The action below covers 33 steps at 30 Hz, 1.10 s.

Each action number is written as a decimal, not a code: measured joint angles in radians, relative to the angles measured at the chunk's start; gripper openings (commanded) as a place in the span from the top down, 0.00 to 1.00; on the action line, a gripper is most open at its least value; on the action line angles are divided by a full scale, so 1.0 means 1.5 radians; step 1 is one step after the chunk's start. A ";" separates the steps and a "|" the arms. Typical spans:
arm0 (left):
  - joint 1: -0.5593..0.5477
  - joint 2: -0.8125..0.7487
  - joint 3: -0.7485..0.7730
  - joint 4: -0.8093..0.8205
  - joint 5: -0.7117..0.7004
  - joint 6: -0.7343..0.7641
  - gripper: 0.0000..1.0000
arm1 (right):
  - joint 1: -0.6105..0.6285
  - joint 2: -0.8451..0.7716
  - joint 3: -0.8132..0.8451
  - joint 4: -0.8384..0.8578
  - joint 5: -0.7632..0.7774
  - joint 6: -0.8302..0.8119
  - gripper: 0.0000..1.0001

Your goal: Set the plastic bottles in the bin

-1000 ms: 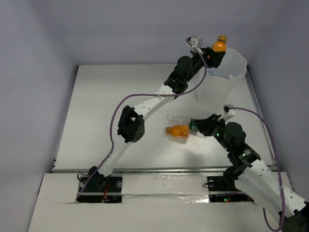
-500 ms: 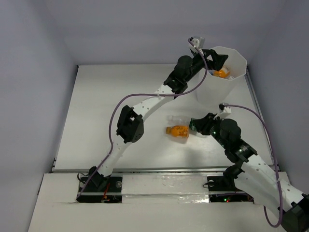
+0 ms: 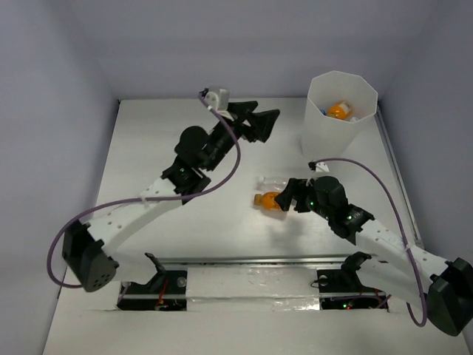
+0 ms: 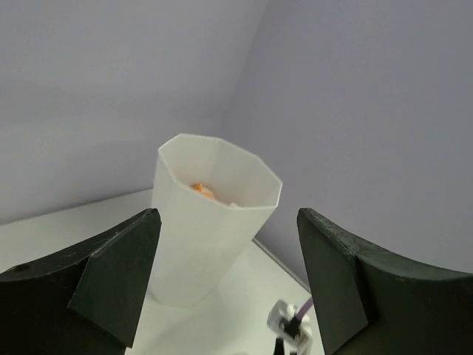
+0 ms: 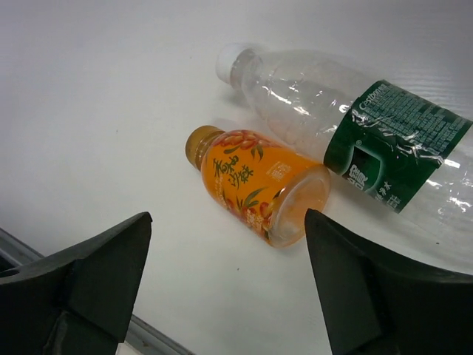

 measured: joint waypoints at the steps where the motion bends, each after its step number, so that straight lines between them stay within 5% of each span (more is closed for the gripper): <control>1: 0.000 -0.028 -0.032 0.011 -0.007 -0.002 0.29 | 0.001 0.006 0.004 0.000 0.003 -0.002 0.09; 13: -0.004 -0.188 -0.299 -0.110 -0.057 -0.034 0.30 | 0.026 0.138 0.080 0.001 0.035 -0.033 0.14; 21: -0.005 -0.344 -0.345 -0.146 -0.085 -0.040 0.30 | 0.064 0.186 0.085 -0.004 0.043 -0.032 0.18; 33: -0.005 -0.381 -0.383 -0.206 -0.113 -0.040 0.30 | 0.196 0.273 0.142 -0.052 0.086 -0.001 0.08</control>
